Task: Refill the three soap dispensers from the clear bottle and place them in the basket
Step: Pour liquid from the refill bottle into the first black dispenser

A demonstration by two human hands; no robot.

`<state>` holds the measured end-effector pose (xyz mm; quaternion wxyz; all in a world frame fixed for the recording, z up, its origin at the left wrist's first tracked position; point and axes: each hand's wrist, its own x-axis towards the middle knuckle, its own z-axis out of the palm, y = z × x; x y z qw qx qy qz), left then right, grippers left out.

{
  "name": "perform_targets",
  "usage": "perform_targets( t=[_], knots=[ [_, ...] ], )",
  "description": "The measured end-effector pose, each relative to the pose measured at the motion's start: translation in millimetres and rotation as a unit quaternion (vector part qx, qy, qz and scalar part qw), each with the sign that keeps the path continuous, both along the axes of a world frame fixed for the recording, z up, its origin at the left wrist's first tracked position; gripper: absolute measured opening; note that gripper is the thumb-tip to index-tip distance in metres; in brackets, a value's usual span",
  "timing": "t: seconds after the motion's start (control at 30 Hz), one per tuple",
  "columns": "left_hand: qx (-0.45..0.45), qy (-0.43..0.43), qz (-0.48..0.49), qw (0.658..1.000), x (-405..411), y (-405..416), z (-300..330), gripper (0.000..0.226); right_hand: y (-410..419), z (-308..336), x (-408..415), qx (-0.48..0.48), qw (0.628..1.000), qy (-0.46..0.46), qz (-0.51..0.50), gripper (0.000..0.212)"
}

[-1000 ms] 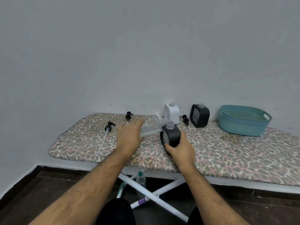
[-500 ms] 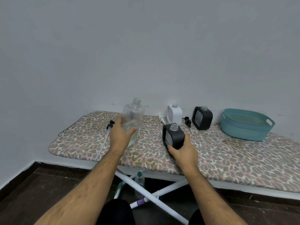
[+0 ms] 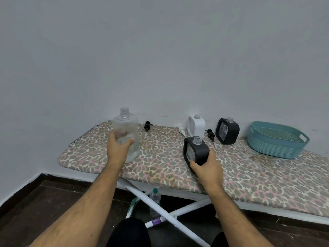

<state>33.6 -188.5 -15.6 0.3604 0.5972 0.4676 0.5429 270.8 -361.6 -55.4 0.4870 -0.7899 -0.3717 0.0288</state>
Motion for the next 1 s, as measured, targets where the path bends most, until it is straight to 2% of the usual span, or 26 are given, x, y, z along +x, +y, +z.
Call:
perform_targets(
  t=[0.17, 0.53, 0.73, 1.0],
  knots=[
    [0.001, -0.003, -0.012, 1.0, 2, 0, -2, 0.047, 0, 0, 0, 0.002, 1.0, 0.004, 0.002, 0.054],
    [-0.037, 0.021, -0.079, 0.996, -12, 11, -2, 0.062, 0, 1, 0, 0.004, 1.0, -0.001, 0.004, 0.053],
    [-0.038, 0.023, -0.072, 0.996, -13, 7, -4, 0.073, 0, 0, 0, 0.005, 1.0, 0.006, 0.006, 0.051],
    [-0.036, 0.038, -0.061, 0.997, -12, 7, -2, 0.074, 0, 2, 0, 0.019, 1.0, 0.015, 0.012, 0.049]
  ],
)
